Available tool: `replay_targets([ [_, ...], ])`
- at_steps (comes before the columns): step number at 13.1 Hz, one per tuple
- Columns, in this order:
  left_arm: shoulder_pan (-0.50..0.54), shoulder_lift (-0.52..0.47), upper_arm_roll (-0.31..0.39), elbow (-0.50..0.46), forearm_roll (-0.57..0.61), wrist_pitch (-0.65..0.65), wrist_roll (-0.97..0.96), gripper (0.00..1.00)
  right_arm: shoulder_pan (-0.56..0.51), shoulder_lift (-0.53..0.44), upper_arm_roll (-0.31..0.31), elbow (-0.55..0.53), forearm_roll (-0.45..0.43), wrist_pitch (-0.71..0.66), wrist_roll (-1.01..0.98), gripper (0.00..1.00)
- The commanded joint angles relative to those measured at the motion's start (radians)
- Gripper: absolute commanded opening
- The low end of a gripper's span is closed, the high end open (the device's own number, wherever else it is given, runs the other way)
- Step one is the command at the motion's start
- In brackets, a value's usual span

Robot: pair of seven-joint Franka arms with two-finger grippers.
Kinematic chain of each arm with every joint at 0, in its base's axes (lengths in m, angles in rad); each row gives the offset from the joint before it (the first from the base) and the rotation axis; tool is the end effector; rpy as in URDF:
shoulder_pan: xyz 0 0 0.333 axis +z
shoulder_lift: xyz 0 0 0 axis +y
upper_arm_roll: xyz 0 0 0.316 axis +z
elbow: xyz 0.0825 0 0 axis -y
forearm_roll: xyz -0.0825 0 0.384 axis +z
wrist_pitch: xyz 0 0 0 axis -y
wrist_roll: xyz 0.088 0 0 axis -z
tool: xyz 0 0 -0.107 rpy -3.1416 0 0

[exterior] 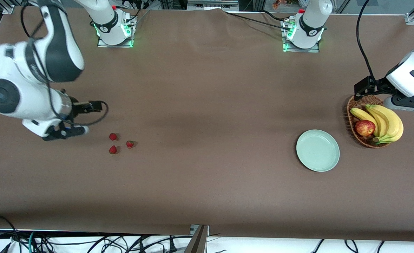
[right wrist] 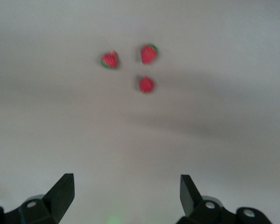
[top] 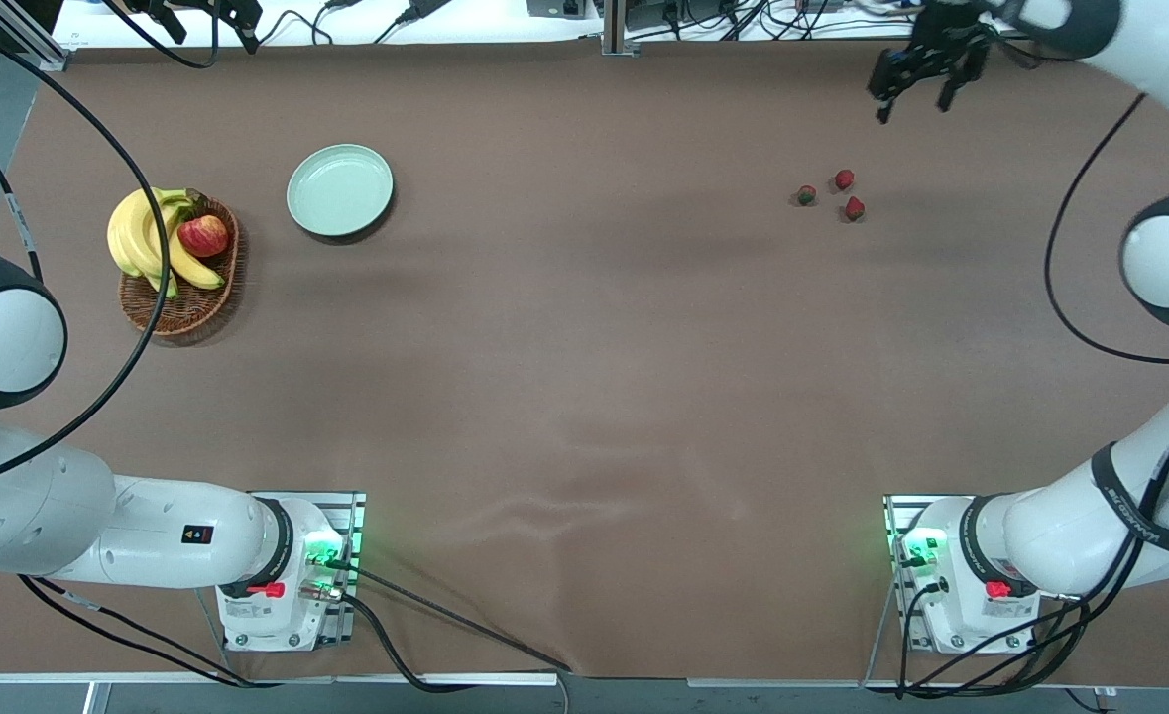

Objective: Collect all strawberries into plate
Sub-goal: 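Move the right gripper over the three red strawberries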

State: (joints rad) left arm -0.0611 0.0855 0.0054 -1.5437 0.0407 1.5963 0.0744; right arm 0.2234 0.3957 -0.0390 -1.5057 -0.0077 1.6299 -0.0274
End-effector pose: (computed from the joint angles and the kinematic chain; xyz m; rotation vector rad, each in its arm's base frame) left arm 0.5811 -0.0283 0.5910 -3.0936 0.2042 0.0516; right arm 0.6326 0.1205 0.4197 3.0521 0.3282 -0.4148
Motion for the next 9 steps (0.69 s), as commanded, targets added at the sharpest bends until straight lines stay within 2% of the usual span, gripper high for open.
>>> replay_targets([
  [1,0.0,0.0,-0.001,0.02,-0.016,-0.021,-0.005,1.0,0.007,0.092,-0.001,0.015,0.028,0.092,0.03,1.0],
  [3,0.0,0.0,-0.001,0.021,-0.016,-0.021,-0.007,1.0,0.027,0.149,-0.001,-0.004,0.066,0.183,0.13,1.0],
  [9,0.0,0.0,-0.001,0.022,-0.016,-0.021,-0.007,1.0,0.059,0.275,-0.001,-0.059,0.068,0.47,0.161,1.0],
])
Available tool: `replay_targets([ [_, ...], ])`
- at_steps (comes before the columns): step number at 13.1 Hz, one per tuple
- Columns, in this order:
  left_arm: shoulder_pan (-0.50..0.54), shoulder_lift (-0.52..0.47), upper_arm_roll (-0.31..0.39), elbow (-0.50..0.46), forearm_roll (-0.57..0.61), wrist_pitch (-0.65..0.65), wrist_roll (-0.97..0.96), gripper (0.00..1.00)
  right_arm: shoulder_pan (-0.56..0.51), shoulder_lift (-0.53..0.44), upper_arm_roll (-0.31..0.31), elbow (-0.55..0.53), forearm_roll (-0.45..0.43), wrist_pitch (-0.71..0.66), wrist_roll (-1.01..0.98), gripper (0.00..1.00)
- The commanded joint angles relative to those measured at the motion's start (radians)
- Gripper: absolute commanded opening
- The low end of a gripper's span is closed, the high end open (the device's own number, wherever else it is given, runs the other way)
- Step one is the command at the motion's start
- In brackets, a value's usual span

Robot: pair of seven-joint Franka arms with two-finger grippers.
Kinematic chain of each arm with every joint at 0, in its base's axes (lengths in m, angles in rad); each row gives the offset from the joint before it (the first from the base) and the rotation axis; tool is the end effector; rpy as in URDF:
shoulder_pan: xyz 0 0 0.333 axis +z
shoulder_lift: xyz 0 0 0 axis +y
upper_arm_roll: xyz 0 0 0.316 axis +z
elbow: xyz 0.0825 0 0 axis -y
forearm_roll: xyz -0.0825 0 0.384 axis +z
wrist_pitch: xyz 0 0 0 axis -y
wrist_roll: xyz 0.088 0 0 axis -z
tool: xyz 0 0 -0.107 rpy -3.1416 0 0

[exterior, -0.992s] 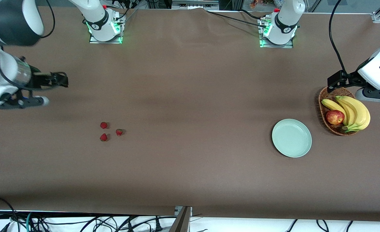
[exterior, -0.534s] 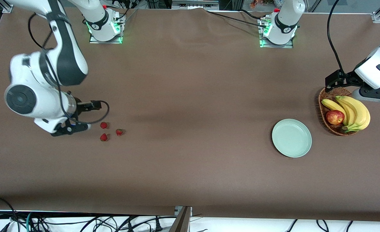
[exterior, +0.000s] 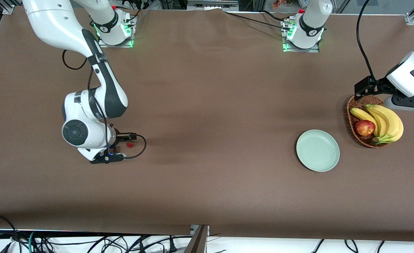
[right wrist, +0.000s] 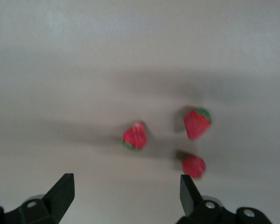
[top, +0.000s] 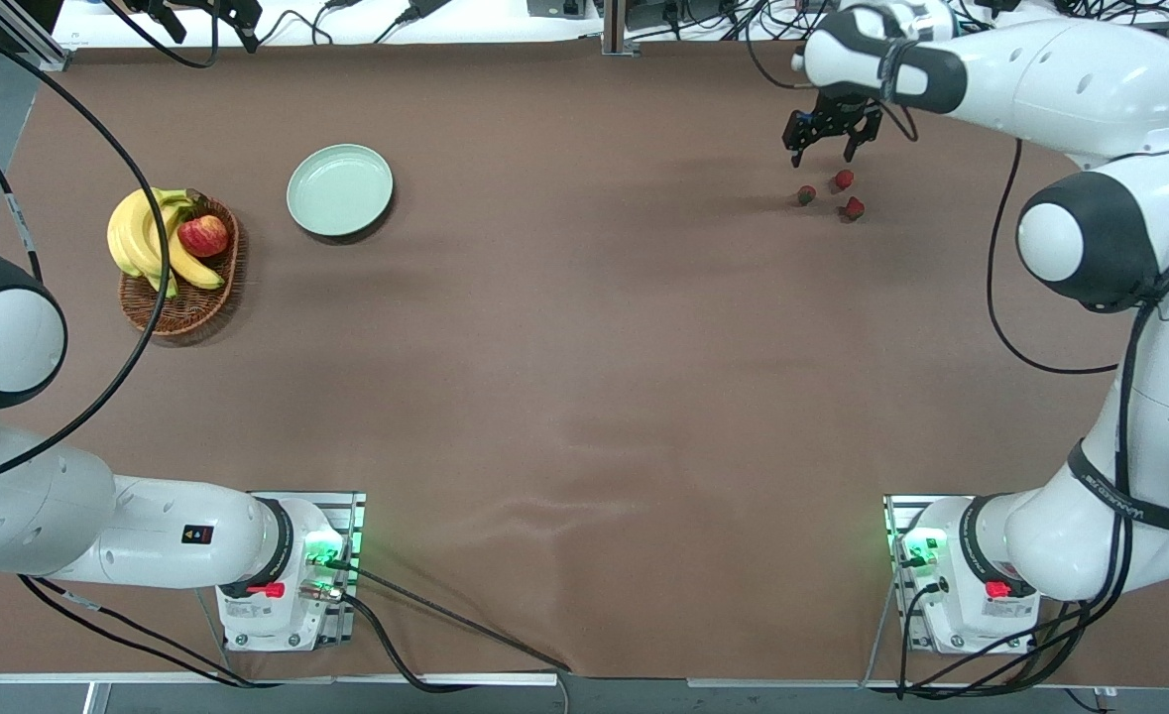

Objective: Collect all strawberries into plate
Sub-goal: 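Grasp one strawberry with the right gripper and lift it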

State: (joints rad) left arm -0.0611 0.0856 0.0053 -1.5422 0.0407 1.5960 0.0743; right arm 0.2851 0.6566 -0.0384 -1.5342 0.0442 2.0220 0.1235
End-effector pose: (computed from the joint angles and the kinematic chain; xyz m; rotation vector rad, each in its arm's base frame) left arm 0.5812 -0.0283 0.5916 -3.0936 0.2041 0.0499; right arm 0.6652 0.1740 0.2569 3.1090 0.1658 -0.2620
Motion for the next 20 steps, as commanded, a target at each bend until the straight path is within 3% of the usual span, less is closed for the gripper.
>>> replay_targets([
  [1,0.0,0.0,-0.001,0.02,-0.016,-0.021,-0.005,1.0,-0.003,0.024,-0.001,-0.053,0.016,0.13,0.01,1.0],
  [4,0.0,0.0,-0.001,0.019,-0.018,-0.021,-0.005,1.0,-0.009,0.032,-0.001,-0.127,0.017,0.248,0.01,1.0],
  [12,0.0,0.0,0.001,0.02,-0.016,-0.021,-0.005,1.0,-0.006,0.034,-0.001,-0.161,0.046,0.253,0.01,0.98],
  [13,0.0,0.0,0.001,0.02,-0.016,-0.022,-0.005,1.0,-0.006,0.035,-0.001,-0.161,0.048,0.251,0.01,0.88],
  [17,0.0,0.0,0.001,0.019,-0.016,-0.022,-0.005,1.0,-0.006,0.034,-0.001,-0.161,0.049,0.242,0.01,0.34],
  [20,0.001,0.0,0.001,0.019,-0.016,-0.021,-0.005,1.0,0.0,0.034,0.0,-0.153,0.049,0.241,0.007,0.08],
])
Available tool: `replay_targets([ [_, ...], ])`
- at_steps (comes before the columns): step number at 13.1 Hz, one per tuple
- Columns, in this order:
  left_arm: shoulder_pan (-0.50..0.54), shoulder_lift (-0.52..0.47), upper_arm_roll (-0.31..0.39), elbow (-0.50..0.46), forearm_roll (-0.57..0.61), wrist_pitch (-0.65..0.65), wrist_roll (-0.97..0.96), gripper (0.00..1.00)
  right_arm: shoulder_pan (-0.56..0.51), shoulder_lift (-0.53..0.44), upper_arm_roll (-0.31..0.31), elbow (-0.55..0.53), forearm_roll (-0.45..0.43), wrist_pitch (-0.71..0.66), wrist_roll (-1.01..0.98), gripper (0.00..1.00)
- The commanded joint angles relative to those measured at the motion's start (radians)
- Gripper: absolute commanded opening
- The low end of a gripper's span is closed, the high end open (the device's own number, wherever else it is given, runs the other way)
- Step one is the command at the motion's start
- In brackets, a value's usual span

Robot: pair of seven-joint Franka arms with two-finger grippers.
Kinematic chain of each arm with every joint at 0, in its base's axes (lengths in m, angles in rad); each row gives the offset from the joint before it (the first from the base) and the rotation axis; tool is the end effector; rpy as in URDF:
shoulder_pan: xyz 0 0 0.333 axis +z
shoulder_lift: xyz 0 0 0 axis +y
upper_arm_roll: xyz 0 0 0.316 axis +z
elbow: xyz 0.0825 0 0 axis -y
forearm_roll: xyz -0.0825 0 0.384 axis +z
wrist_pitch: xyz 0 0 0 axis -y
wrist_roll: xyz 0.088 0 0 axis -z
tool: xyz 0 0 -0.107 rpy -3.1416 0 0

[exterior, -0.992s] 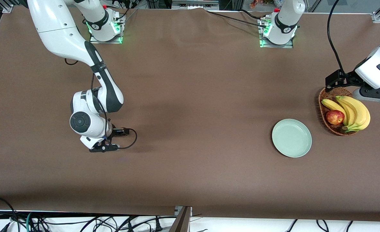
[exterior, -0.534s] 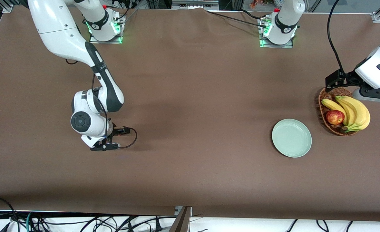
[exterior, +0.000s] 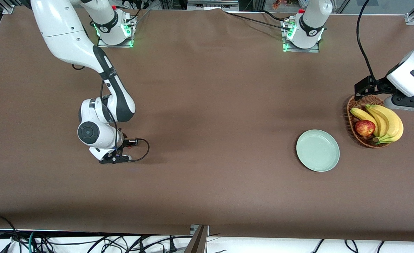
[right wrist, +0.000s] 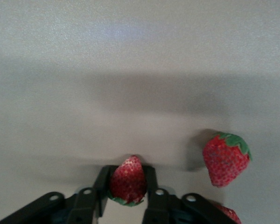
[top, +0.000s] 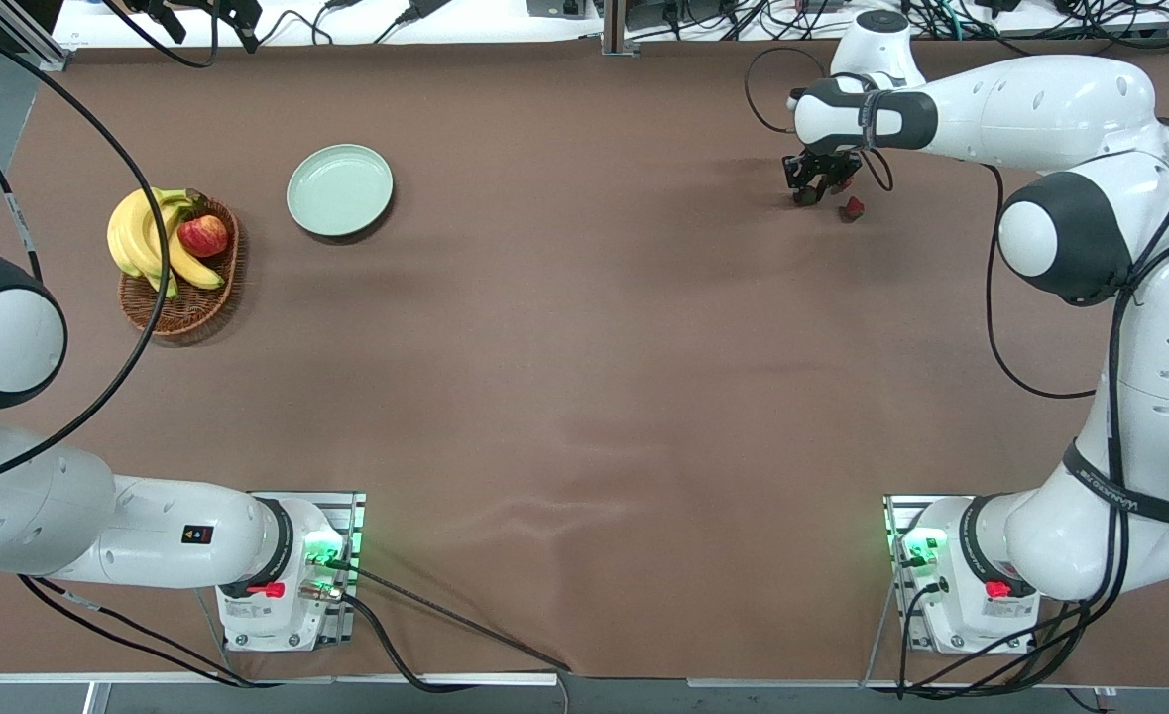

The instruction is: Collect all strawberries into plate

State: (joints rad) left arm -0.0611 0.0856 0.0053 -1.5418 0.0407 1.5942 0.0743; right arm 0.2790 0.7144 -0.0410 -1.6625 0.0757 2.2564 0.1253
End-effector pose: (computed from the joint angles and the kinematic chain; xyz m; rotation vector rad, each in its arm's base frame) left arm 0.5810 -0.0283 0.5917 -3.0936 0.2041 0.0521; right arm 0.6494 0.1624 0.1812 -3.1276 -0.1090 0.1920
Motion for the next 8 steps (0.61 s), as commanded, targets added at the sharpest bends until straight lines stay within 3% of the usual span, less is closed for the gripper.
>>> replay_targets([
  [1,0.0,0.0,0.001,0.019,-0.018,-0.019,-0.005,1.0,0.023,-0.027,0.003,-0.017,0.019,0.006,0.007,0.05],
  [4,0.001,0.0,0.002,0.019,-0.016,-0.02,-0.002,1.0,0.103,-0.01,0.003,0.048,0.091,0.015,0.127,0.05],
  [8,0.001,-0.006,0.005,0.019,-0.018,-0.02,-0.002,1.0,0.294,0.08,0.001,0.212,0.203,0.081,0.42,0.05],
])
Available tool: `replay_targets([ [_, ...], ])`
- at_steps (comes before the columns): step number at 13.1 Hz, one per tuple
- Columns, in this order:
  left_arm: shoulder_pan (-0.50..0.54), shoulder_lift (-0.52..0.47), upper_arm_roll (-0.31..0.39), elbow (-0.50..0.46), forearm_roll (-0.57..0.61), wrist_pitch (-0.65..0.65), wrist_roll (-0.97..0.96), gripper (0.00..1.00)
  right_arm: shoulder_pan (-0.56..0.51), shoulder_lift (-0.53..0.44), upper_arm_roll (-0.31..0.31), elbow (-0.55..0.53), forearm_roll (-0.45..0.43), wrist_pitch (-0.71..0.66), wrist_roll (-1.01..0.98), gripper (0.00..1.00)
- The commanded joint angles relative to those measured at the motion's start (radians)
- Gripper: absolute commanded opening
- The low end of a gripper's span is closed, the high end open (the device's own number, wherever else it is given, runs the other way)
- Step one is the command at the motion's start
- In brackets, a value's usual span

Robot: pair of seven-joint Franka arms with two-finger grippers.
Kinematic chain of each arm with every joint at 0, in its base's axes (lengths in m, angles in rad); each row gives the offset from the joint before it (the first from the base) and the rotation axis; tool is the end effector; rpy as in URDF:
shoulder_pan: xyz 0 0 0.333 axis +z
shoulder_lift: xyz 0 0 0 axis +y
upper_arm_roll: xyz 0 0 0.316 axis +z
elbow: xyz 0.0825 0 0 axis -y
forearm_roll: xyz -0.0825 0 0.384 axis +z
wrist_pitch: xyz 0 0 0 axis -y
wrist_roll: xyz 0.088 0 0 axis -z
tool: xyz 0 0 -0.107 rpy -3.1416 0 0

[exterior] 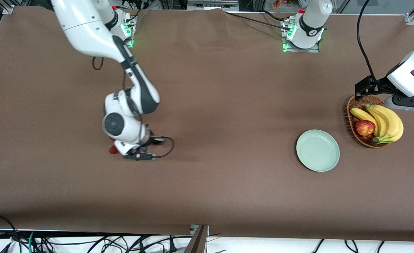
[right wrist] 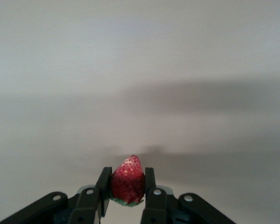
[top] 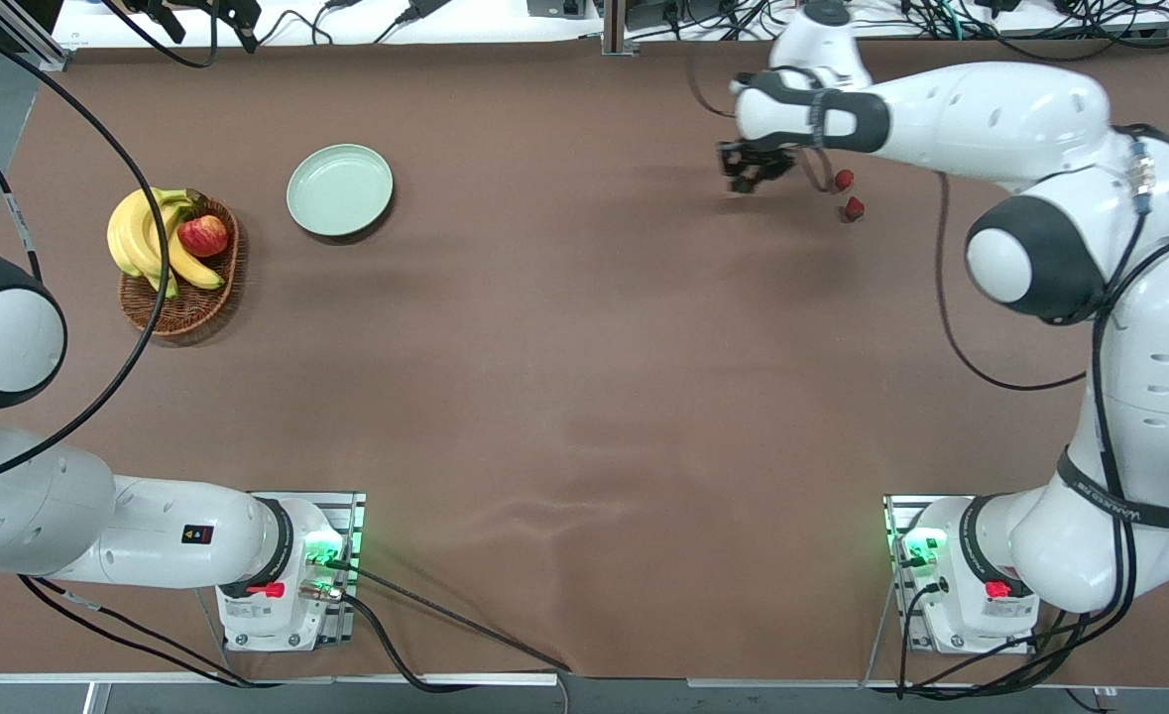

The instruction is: Collect all strawberries into plate

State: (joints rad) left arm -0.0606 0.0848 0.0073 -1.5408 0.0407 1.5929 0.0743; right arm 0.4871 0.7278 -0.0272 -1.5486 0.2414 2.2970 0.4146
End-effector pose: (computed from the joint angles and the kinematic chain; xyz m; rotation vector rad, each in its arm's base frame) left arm 0.5808 -0.0269 0.5925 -3.0938 0.2001 0.0514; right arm 0.6310 0.3215 0.2232 -2.9788 0.1586 0.0747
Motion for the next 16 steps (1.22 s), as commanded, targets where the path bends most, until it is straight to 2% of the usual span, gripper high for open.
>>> replay_targets([
  [1,0.001,-0.005,0.002,0.018,-0.018,-0.019,-0.004,1.0,0.141,0.102,-0.013,0.137,0.041,0.091,0.218,0.05],
  [6,0.001,-0.005,0.0,0.019,-0.016,-0.039,-0.005,1.0,0.362,0.278,-0.013,0.312,0.041,0.372,0.525,0.05],
  [9,0.001,-0.005,0.0,0.019,-0.018,-0.04,-0.004,1.0,0.436,0.369,-0.013,0.415,0.041,0.42,0.582,0.05],
  [11,0.001,-0.005,0.002,0.019,-0.018,-0.048,-0.004,1.0,0.461,0.393,-0.013,0.435,0.041,0.421,0.589,0.06],
  [12,-0.001,-0.004,0.002,0.019,-0.018,-0.086,-0.002,1.0,0.467,0.395,-0.013,0.435,0.041,0.421,0.583,0.23],
  [13,-0.001,-0.004,0.002,0.021,-0.018,-0.115,0.002,1.0,0.467,0.394,-0.013,0.435,0.038,0.421,0.572,0.79],
  [14,-0.004,0.003,-0.007,0.024,-0.016,-0.128,0.002,1.0,0.467,0.392,-0.02,0.436,0.032,0.421,0.558,1.0],
  [16,-0.002,0.013,-0.033,0.022,-0.01,-0.14,0.002,1.0,0.447,0.368,-0.028,0.436,0.033,0.398,0.55,1.0],
])
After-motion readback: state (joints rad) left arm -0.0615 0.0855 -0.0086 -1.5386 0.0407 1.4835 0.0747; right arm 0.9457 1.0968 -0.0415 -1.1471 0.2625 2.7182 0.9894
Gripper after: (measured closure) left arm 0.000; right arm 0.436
